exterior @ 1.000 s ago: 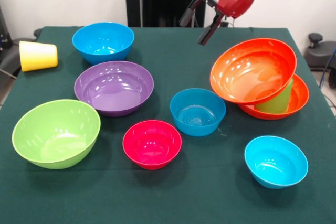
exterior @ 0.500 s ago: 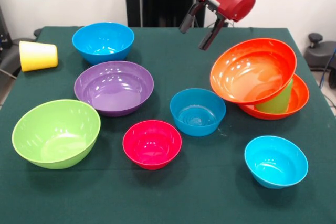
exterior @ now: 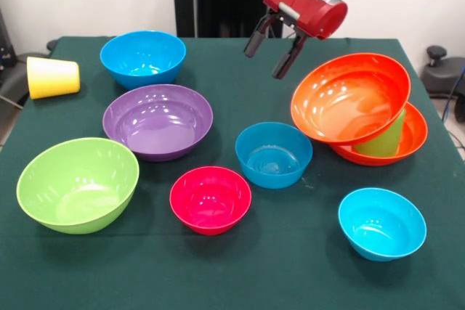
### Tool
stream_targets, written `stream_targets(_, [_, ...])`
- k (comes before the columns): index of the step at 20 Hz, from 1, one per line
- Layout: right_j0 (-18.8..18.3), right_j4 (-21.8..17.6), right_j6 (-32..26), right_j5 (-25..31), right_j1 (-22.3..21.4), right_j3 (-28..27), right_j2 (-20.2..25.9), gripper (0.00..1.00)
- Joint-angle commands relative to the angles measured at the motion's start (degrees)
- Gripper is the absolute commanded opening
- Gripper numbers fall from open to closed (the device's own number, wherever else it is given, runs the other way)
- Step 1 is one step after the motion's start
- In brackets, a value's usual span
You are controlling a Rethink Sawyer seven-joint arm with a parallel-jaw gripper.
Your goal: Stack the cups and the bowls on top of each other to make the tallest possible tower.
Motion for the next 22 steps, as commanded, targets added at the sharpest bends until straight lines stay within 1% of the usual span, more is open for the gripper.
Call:
stream_targets(1, [-1.49,-3.99,-2.68,-1.11,2.08,4.11,9.13,1.00])
stream_targets(8, [-2.08,-3.92,-3.41,-1.11,0.76,5.59,9.96,1.00])
stream_targets(22, [-2.80,-4.26,-4.64,1.47,-0.34,4.92,10.31,1.00])
